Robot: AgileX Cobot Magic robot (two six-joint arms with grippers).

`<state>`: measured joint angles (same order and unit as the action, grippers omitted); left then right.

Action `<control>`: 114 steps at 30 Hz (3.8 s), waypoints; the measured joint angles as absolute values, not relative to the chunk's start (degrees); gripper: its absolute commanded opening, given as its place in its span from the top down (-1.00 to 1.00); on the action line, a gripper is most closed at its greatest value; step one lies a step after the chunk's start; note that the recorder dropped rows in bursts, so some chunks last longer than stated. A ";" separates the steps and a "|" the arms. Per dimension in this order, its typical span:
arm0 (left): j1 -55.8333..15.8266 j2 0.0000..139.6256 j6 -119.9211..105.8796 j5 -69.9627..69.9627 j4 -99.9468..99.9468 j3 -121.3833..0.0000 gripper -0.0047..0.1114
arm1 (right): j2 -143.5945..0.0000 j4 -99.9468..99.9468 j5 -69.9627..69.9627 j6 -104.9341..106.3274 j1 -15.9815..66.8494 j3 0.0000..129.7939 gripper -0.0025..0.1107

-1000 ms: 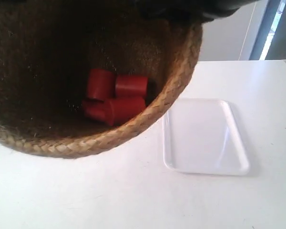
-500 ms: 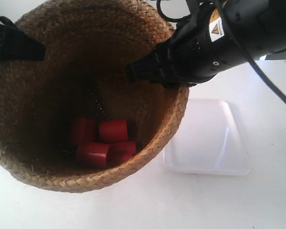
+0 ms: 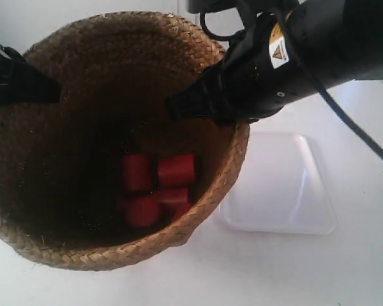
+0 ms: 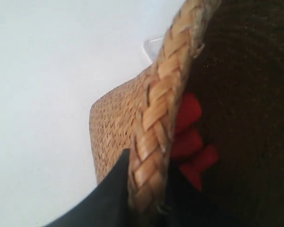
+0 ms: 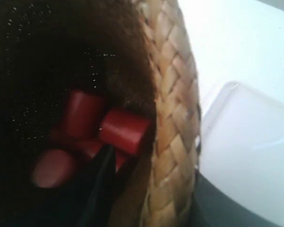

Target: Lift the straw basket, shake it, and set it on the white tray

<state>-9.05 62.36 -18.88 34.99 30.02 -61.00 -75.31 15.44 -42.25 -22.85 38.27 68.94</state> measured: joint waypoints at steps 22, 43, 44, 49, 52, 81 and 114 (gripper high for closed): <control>-9.39 62.52 -18.67 36.05 25.65 -65.53 0.92 | -74.33 22.19 -45.17 -25.70 38.80 70.17 0.96; -9.61 59.38 -22.11 29.73 33.79 -70.23 0.92 | -69.63 14.81 -35.57 -23.26 38.19 73.31 0.96; -9.74 59.45 -21.94 28.77 34.92 -68.58 0.92 | -70.33 14.81 -35.89 -24.17 37.56 72.31 0.96; -10.01 64.30 -23.58 29.35 34.67 -62.92 0.92 | -76.58 7.43 -39.81 -20.98 37.30 68.07 0.96; -10.01 64.01 -23.58 30.23 35.49 -62.65 0.92 | -75.50 6.20 -39.69 -20.32 37.39 68.04 0.96; -12.23 79.27 -17.34 39.09 39.06 -86.34 0.92 | -76.47 -2.29 -57.43 -8.12 16.80 87.53 0.96; -30.03 91.53 -0.48 18.26 30.20 -86.74 0.92 | -90.87 -5.79 -72.35 1.61 2.58 100.41 0.96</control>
<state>-30.03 91.53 -0.48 18.26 30.20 -86.74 -90.87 -5.79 -72.35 1.61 2.58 100.41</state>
